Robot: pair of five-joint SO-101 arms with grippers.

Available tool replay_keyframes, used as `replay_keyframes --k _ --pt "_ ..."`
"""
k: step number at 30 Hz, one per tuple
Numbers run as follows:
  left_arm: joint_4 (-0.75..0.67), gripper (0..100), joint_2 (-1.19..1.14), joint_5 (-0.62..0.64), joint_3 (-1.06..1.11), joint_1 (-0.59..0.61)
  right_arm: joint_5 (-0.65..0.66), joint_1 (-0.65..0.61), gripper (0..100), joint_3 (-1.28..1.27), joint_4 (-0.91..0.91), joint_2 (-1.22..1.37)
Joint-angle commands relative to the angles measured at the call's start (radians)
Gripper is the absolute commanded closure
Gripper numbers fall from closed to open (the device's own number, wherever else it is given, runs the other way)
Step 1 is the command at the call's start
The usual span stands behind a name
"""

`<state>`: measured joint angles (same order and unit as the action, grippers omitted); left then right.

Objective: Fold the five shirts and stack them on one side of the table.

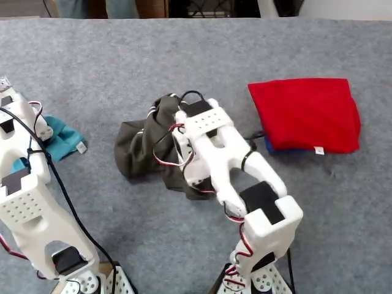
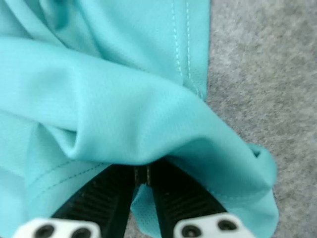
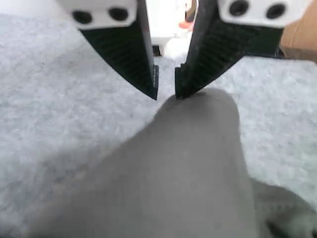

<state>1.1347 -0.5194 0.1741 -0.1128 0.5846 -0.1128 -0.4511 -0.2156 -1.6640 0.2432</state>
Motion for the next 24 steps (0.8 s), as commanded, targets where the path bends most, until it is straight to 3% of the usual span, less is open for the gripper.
replay_keyframes --k 1,8,18,24 --pt "-0.018 97 0.008 0.002 0.005 -0.025 -0.026 -0.021 91.0 -0.002 0.044 -0.047" --pt "-0.018 97 0.008 0.002 0.005 -0.022 -0.054 -0.017 67.1 -0.062 0.155 -0.005" --pt "-0.018 97 0.008 0.002 0.004 -0.022 -0.1 -0.029 66.8 -0.051 0.193 0.082" --pt "-0.018 97 0.008 0.002 0.004 -0.022 -0.103 -0.029 72.4 0.068 0.034 0.027"
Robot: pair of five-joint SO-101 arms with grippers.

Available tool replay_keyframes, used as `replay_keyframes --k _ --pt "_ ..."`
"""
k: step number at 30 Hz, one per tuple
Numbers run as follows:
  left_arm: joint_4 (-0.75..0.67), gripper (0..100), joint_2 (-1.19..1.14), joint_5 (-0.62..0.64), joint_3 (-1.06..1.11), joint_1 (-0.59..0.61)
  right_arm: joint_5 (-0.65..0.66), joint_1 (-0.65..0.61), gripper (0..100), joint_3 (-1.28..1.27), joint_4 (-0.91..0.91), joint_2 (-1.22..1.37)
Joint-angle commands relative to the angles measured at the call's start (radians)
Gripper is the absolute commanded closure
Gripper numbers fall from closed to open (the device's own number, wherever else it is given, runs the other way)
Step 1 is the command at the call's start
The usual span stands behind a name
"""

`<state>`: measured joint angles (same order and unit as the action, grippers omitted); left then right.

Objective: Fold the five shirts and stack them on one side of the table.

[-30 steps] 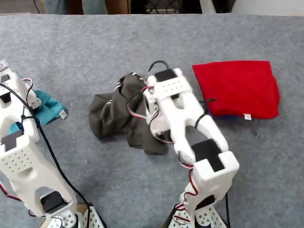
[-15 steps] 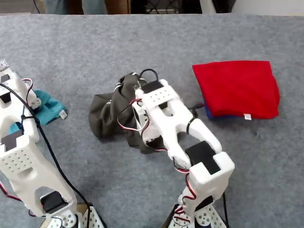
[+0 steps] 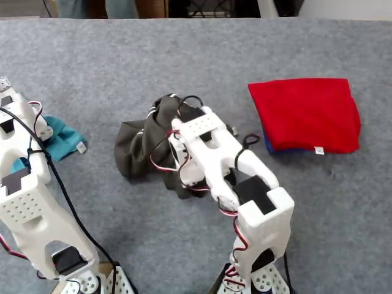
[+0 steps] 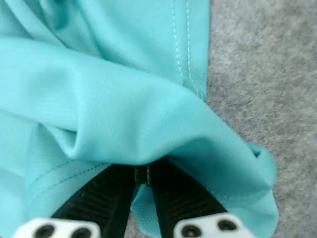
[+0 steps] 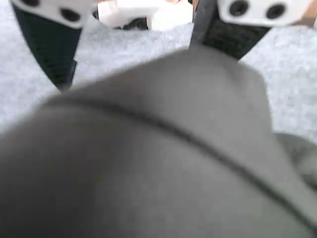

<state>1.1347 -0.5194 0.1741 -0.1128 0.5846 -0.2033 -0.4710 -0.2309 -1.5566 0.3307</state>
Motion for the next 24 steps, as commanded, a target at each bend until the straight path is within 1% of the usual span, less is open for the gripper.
replay_keyframes --k 1,3,5,9,16,24 --pt "-0.018 97 0.008 0.002 0.004 -0.022 -0.012 -0.009 75.0 0.108 -0.098 -0.076" --pt "-0.018 97 0.008 0.002 0.004 -0.022 -0.012 -0.012 79.6 0.147 -0.124 -0.097" --pt "-0.018 97 0.008 0.002 0.004 -0.022 -0.014 -0.014 81.5 0.156 -0.126 -0.104" --pt "-0.018 97 0.008 0.002 0.004 -0.022 -0.015 -0.014 81.5 0.154 -0.1 -0.074" --pt "-0.018 97 0.008 0.002 0.004 -0.022 -0.077 -0.051 81.5 0.157 -0.026 0.053" --pt "-0.018 97 0.008 0.002 0.004 -0.022 -0.092 -0.072 81.4 0.156 0.012 0.153"
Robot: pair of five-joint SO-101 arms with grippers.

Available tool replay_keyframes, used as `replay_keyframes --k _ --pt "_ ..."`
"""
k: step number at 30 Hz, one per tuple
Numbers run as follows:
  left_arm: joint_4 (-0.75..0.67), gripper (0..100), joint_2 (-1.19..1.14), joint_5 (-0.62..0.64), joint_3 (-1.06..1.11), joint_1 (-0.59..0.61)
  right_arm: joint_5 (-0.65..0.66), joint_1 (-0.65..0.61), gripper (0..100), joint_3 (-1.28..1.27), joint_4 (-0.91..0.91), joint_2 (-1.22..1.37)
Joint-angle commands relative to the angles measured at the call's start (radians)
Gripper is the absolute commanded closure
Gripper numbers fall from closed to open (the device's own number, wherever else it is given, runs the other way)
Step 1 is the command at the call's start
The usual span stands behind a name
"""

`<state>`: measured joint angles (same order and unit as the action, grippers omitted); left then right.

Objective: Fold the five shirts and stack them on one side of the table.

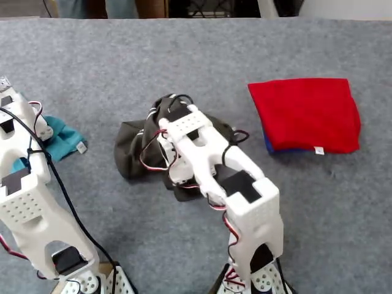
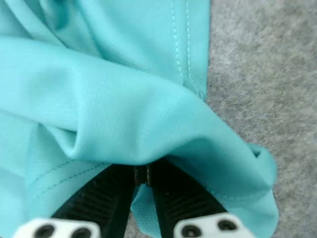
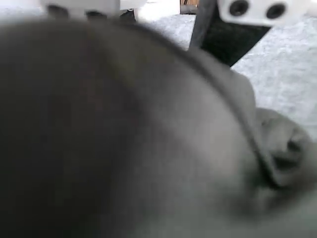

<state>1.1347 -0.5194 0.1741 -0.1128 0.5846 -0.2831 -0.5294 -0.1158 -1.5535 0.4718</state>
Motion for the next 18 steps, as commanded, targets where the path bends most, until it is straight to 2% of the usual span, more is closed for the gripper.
replay_keyframes --k 1,9,18 --pt "-0.018 97 0.008 0.002 0.004 -0.022 -0.012 -0.014 81.4 0.041 0.009 0.024" --pt "-0.018 97 0.008 0.002 0.004 -0.022 -0.009 -0.011 81.4 0.048 0.035 0.124" --pt "-0.032 97 0.008 0.002 0.008 -0.021 0.026 0.002 81.5 0.039 -0.066 -0.048"
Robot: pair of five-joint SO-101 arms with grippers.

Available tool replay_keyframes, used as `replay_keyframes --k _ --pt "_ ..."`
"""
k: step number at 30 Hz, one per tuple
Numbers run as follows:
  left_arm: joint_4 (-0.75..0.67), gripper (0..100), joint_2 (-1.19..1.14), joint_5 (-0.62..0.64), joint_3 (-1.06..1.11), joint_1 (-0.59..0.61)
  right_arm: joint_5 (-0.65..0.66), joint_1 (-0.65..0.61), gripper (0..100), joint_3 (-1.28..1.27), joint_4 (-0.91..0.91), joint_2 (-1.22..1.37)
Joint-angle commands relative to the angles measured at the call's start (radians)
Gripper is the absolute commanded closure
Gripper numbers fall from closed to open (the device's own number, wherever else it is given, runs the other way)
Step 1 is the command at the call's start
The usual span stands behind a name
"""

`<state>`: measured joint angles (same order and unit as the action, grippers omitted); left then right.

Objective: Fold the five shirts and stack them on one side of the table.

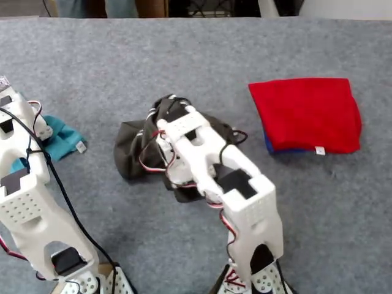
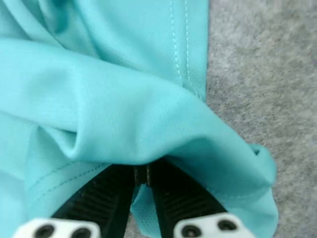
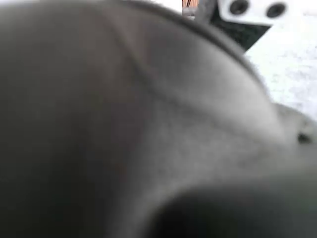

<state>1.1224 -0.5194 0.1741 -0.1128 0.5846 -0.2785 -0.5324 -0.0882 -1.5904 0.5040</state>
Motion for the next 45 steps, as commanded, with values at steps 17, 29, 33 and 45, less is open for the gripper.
replay_keyframes --k 17,29,33,45 --pt "-0.02 97 0.008 0.002 0.008 -0.021 0.025 -0.008 81.8 -0.053 0.005 -0.042" --pt "-0.021 97 0.008 0.002 0.008 -0.021 0.025 -0.003 81.8 0.024 0.081 0.002" --pt "-0.021 97 0.008 0.002 0.01 -0.021 0.009 -0.008 81.8 0.073 0.06 0.008" --pt "-0.021 97 0.008 0.002 0.01 -0.021 -0.103 -0.044 81.8 0.084 0.109 0.114"
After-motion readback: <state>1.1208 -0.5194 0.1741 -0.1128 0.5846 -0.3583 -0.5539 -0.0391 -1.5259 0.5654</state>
